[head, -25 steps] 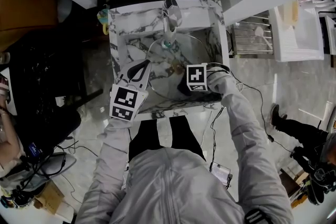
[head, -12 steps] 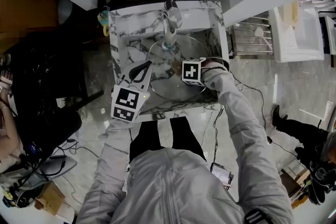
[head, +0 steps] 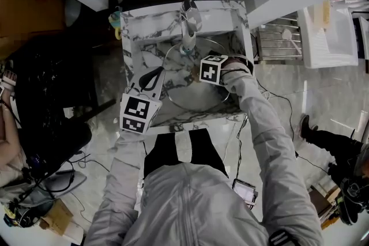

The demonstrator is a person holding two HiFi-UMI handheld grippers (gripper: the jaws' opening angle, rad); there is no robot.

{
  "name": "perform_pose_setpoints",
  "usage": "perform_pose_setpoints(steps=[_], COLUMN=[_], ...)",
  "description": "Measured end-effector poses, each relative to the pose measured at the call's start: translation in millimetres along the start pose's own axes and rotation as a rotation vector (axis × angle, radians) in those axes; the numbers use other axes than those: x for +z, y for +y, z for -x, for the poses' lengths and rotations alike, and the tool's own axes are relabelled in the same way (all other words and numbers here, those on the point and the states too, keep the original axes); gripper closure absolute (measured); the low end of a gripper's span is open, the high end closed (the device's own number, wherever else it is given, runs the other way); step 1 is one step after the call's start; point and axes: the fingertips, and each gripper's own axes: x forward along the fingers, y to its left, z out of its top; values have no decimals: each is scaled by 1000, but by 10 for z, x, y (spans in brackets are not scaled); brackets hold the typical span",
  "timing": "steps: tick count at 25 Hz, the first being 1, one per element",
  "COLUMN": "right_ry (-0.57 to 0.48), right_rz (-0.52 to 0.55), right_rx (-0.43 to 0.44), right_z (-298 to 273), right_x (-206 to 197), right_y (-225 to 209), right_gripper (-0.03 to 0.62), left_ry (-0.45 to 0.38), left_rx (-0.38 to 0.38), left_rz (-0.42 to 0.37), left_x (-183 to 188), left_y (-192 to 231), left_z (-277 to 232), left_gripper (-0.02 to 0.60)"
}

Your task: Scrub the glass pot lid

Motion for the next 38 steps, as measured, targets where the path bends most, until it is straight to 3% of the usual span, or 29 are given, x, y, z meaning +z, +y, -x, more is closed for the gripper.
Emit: perform_pose_setpoints(steps=[5, 13, 20, 24, 38], right_ry=[-7, -107, -237, -237, -332], right_rz=[-20, -62, -68, -30, 49], right_rx=[-75, -211, -342, -399, -456], right_z=[46, 157, 290, 299, 307], right_x=[80, 335, 699, 807, 1146], right_y=[-193, -420, -522, -516, -199], right_gripper=[533, 531, 532, 533, 533], left_ry=[6, 14, 19, 30, 26], left_rx=[1, 12, 19, 25, 31], left_rz=[1, 9, 12, 15, 11], left_x=[-22, -77, -97, -144, -150], left_y=[12, 60, 74, 94, 86], left_z=[-8, 5, 7, 29, 47], left_gripper=[555, 555, 555, 555, 555])
